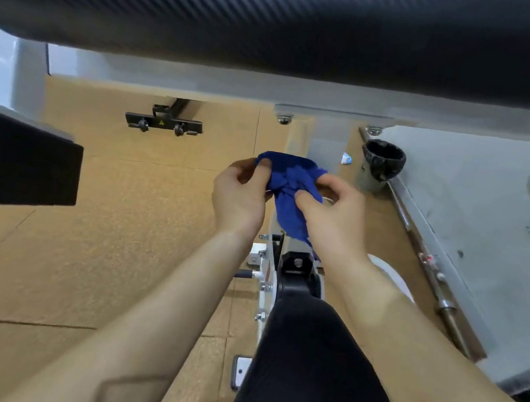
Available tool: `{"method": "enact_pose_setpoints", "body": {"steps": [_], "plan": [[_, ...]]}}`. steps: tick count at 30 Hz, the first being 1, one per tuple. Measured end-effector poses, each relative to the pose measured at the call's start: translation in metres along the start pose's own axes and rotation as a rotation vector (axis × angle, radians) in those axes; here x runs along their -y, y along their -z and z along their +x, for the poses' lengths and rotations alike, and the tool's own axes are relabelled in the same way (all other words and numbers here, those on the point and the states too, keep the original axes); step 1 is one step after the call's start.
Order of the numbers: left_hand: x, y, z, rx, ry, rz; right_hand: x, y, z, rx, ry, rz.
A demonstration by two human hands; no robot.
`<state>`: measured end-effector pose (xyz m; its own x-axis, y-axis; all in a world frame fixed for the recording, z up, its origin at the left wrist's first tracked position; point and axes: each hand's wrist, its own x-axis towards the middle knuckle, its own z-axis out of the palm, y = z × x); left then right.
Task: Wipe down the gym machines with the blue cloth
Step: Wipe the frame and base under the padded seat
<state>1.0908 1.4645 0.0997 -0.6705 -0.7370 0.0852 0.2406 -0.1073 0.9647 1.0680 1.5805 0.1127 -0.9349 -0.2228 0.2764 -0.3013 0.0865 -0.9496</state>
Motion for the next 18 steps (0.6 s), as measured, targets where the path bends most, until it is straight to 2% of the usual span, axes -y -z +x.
{"method": "enact_pose_setpoints", "body": {"steps": [9,15,18], "plan": [[-0.014,0.01,0.012,0.115,-0.056,0.269,0.003,0.005,-0.004,0.082,-0.059,-0.006],[-0.008,0.013,-0.02,0.099,-0.121,0.222,-0.002,0.043,-0.014,0.013,-0.034,0.029],[-0.008,0.015,-0.029,0.076,-0.103,0.221,0.006,0.048,-0.018,0.045,-0.01,0.048]]}}
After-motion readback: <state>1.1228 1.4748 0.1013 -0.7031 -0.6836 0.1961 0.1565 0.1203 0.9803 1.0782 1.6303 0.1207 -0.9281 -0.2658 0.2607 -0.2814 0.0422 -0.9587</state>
